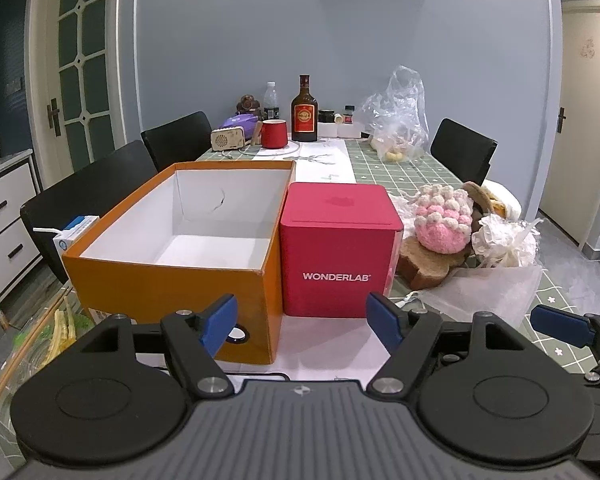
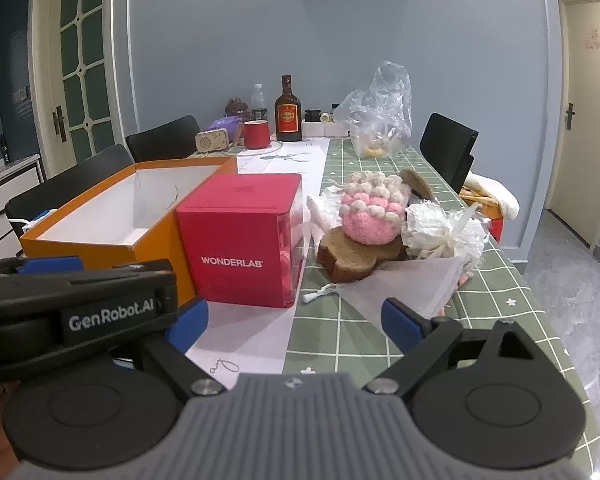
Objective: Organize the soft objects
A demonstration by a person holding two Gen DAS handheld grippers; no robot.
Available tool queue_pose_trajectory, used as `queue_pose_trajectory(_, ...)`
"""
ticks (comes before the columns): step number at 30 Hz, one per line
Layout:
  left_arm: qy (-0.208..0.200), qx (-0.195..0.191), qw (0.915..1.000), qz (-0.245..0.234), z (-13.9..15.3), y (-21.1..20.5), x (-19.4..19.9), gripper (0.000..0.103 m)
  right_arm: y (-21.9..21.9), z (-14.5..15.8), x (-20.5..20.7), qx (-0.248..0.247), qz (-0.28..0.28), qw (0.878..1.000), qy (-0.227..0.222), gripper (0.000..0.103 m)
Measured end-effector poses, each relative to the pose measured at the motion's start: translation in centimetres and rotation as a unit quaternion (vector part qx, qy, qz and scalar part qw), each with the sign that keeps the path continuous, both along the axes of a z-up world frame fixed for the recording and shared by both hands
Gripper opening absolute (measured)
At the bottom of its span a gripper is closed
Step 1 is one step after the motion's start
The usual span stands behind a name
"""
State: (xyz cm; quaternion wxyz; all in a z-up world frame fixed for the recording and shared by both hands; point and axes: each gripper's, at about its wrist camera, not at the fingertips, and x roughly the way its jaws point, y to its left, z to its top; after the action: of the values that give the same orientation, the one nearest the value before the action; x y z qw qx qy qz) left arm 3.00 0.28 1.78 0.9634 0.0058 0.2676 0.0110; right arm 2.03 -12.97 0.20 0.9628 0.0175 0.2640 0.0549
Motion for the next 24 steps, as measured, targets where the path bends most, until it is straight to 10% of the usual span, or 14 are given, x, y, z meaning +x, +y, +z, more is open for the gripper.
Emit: queue_pose_trajectory(24,-0.004,-0.001,1.0,0.0,0.0,-0.3,-0.26,0.086,0.15,0.19,-0.37,-0.006,0.0,1.0,-0.005,0.09)
